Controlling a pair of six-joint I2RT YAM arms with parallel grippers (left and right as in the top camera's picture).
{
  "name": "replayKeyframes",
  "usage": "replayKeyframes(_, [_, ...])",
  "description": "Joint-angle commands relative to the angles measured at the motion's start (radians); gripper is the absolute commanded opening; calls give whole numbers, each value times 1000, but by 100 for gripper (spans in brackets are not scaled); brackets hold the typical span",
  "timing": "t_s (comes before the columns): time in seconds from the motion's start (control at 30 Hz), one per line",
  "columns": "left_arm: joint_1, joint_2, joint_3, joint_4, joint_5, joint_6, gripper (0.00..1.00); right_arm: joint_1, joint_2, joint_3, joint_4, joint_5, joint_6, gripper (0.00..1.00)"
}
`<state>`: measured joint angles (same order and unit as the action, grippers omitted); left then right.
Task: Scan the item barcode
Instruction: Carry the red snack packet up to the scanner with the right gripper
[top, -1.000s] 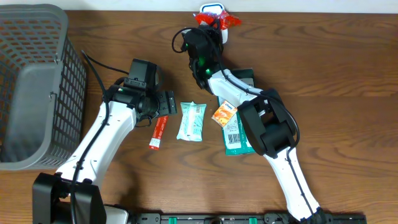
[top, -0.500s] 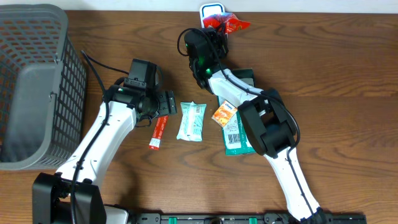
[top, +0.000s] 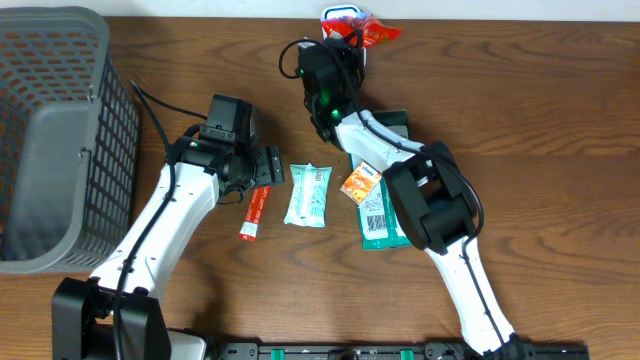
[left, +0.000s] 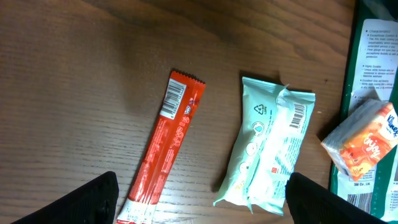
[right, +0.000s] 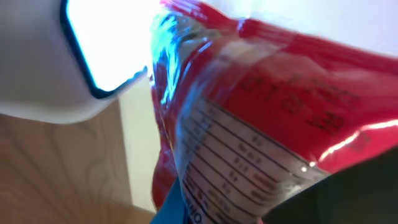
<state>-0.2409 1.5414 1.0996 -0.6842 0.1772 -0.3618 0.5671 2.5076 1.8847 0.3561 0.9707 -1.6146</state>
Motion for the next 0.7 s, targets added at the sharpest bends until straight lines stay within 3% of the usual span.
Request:
replayKeyframes(0.0, [2, 1, 10, -4, -6, 10, 87, 0, -132, 15, -133, -32, 224, 1])
replayKeyframes(0.3, [2, 1, 8, -3, -6, 10, 87, -14, -416, 15, -687, -214, 895, 1])
replayKeyframes(0.53, [2, 1, 8, -3, -6, 10, 87, -69, -621, 15, -1038, -361, 1229, 1])
replayKeyframes(0.67, [2, 1, 8, -3, -6, 10, 87, -157, -724, 15, -1263, -566, 1455, 1])
